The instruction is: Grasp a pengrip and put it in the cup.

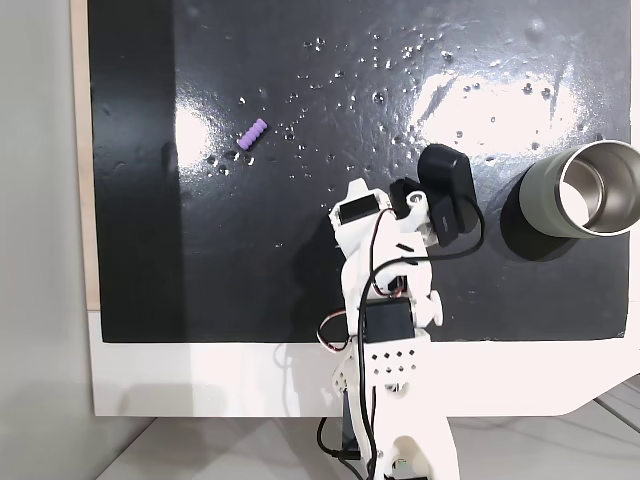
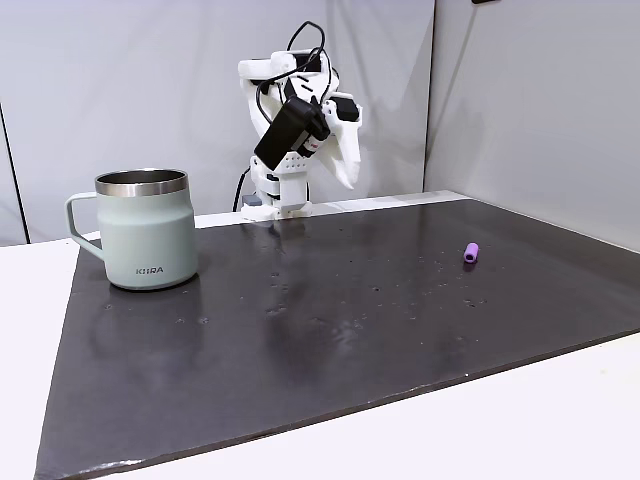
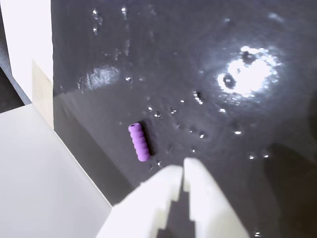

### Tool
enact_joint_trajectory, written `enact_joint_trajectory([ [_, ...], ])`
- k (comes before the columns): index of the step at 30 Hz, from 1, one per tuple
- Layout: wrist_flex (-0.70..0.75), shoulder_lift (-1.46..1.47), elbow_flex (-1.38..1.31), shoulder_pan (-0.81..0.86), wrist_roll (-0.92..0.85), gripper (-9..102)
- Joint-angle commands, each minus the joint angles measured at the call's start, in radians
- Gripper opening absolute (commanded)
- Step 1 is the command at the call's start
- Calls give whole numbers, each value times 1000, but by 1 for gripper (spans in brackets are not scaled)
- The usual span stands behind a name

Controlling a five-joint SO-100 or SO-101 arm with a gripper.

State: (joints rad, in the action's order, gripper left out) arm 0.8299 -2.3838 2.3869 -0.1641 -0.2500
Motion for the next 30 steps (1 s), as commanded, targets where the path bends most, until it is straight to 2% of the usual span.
enact_joint_trajectory([
  [1,41,143,-261,-20,9,0],
  [5,149,337,-488,-48,12,4],
  [9,279,534,-723,-97,12,16],
  [11,342,615,-822,-120,18,19],
  [22,566,977,-1290,-225,97,22],
  [30,650,1178,-1499,-284,67,24],
])
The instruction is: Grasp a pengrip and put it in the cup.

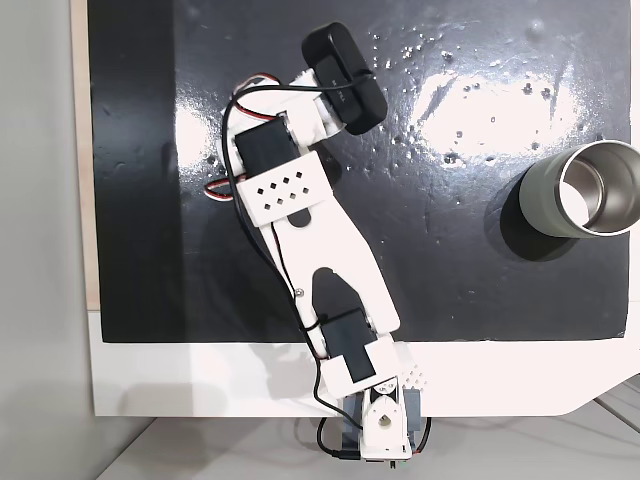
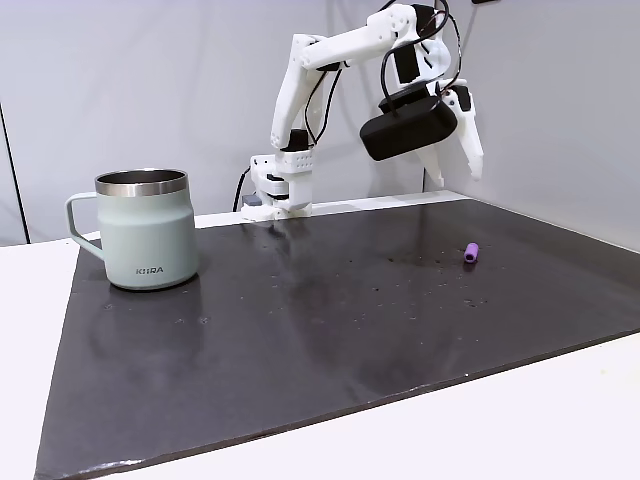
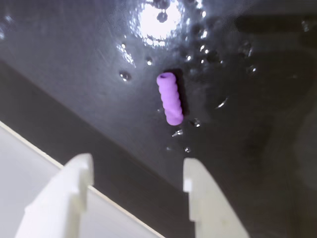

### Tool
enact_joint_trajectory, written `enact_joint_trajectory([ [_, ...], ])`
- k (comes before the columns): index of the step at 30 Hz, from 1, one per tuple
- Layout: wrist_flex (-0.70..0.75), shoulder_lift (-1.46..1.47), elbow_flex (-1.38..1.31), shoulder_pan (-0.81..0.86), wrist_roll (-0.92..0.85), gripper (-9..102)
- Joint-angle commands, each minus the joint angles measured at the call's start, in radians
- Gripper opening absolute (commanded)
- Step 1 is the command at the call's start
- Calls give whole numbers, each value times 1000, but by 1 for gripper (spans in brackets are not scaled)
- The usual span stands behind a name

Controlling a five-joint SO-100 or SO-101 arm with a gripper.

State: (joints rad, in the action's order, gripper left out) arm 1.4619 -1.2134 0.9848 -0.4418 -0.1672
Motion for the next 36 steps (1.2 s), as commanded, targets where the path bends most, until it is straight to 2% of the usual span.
enact_joint_trajectory([
  [1,26,31,-106,-8,-17,25],
  [19,95,430,-489,-17,-52,25],
  [36,135,692,-712,-106,-110,21],
])
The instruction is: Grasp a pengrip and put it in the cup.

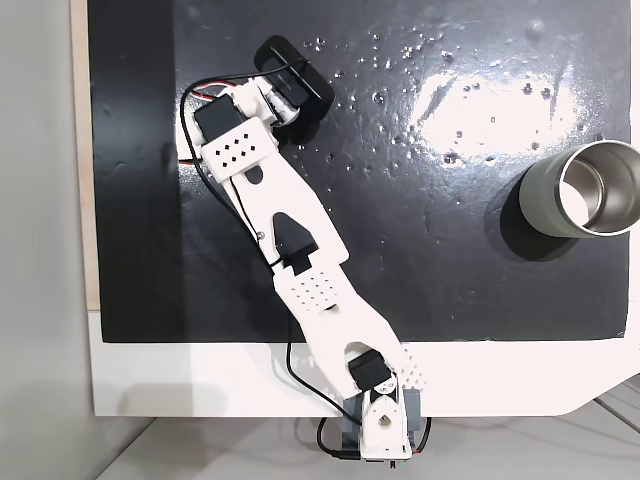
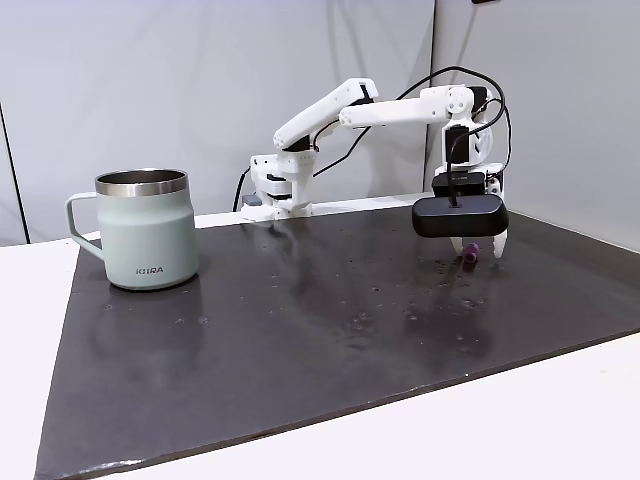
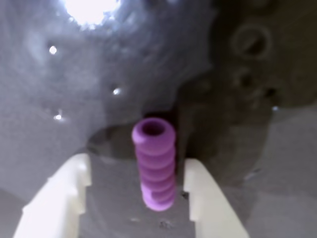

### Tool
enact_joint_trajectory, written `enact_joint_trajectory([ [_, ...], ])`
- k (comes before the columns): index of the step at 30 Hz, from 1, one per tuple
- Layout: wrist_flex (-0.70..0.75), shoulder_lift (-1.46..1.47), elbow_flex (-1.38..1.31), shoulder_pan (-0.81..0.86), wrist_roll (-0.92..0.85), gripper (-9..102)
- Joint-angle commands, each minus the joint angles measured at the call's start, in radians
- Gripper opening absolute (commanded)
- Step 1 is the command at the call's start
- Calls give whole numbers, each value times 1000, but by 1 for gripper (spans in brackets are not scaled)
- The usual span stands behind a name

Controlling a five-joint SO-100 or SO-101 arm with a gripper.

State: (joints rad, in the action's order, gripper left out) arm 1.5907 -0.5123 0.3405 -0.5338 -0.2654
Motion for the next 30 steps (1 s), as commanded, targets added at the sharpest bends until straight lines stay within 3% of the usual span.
enact_joint_trajectory([
  [1,6,-6,-71,-15,-14,20],
  [11,21,21,-89,-8,-26,0],
  [22,67,-124,-80,44,-2,0],
  [30,184,-370,-60,241,38,0],
])
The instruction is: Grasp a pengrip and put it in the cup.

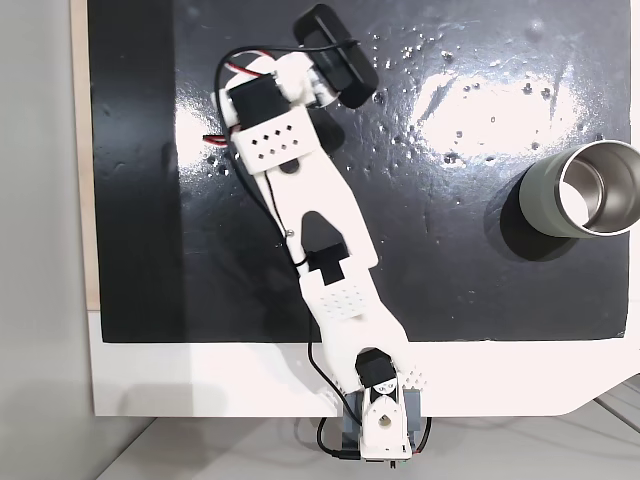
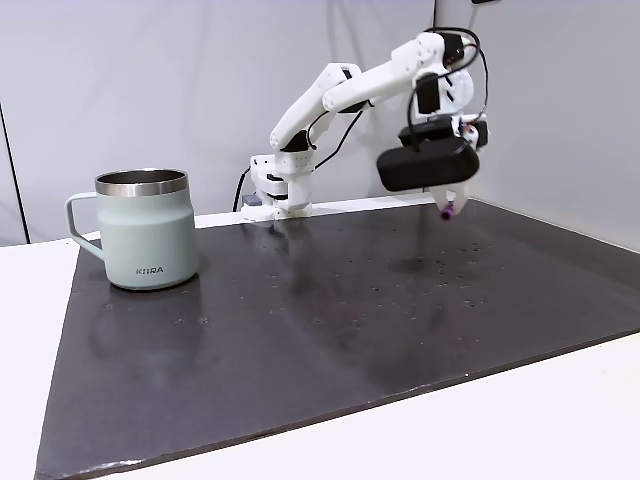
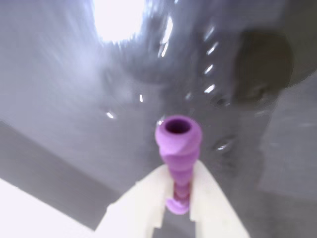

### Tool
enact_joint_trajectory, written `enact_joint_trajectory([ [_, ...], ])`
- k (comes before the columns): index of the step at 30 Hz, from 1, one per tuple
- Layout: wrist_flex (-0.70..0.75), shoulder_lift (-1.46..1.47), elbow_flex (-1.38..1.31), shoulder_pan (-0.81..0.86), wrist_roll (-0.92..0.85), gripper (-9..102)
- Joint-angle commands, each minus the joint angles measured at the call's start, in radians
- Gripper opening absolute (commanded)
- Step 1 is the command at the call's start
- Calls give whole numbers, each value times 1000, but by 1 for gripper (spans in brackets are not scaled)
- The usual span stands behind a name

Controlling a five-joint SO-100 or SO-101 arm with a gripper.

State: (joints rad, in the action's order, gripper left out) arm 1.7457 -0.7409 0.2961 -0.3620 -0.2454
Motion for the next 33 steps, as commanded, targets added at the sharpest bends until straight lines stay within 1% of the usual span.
enact_joint_trajectory([
  [1,37,-189,11,101,28,0],
  [5,75,-351,89,224,44,0],
  [13,80,-693,339,471,52,0],
  [17,80,-819,430,612,14,0],
  [21,80,-923,529,733,-66,0],
  [26,61,-974,563,894,-155,0],
  [33,-40,-939,569,1048,-236,0],
])
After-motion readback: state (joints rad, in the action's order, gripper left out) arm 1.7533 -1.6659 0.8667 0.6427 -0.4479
